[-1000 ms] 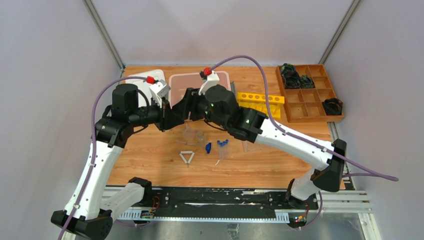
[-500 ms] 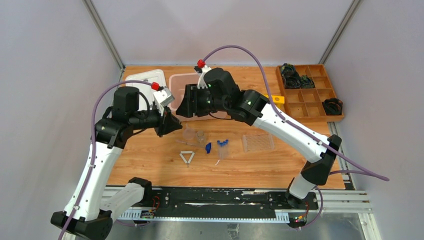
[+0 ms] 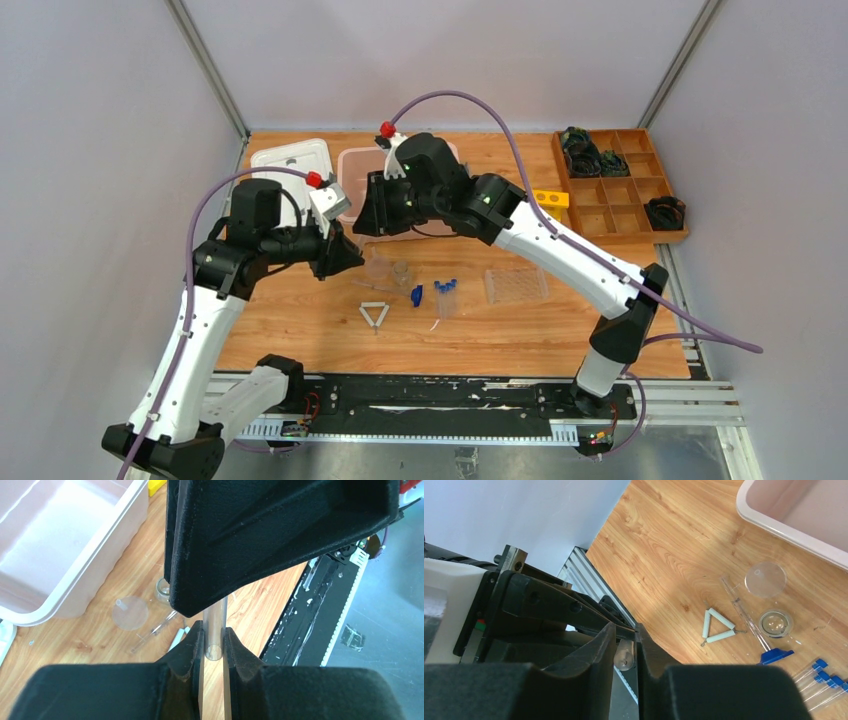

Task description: Organize the chemistry lab equipment

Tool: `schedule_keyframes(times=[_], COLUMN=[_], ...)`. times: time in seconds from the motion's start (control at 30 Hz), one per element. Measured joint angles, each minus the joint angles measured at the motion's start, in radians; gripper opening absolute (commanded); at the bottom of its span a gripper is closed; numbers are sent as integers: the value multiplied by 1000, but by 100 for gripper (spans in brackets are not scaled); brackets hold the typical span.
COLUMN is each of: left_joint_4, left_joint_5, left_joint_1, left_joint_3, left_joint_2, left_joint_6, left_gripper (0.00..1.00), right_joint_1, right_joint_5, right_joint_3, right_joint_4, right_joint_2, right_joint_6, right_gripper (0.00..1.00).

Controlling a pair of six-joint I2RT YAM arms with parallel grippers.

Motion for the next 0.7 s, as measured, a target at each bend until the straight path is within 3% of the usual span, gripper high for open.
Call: schedule_keyframes(times=[0.07,0.13,0.17,0.2,0.27,0.33,0.37,0.5,0.7], left_joint_4=[-3,-6,-6,-6,-4,-5,-5,-6,-6], left_joint_5=[1,2,2,3,5,-3,-8,-56,-123], left_joint_1=[0,-1,-1,-1,-1,-2,-1,-2,-2], left_joint_3=[0,0,0,0,0,0,1,19,33], left_joint_2=[0,0,0,0,3,5,8,37,82], left_joint_6=[0,1,1,1,0,0,5,-23,-39], left_gripper=[0,1,10,26,53,91,99,100,100], right_joint_1=[-1,-2,-5,-8,-14,-25,-34,-124,-367], right_joint_5=[-10,-23,-28,-34,-48,-66,-70,-81,6], right_joint_3=[0,0,0,0,-1,-8,-20,-142,-324], right_joint_4=[-2,-2,-2,-4,-5,-10,-11,-20,-82], right_joint_2=[0,0,0,0,0,-3,-11,-97,-304], right_joint_6=[0,0,1,2,4,4,4,2,-46], right_gripper=[22,15,6,1,0,0,0,0,0])
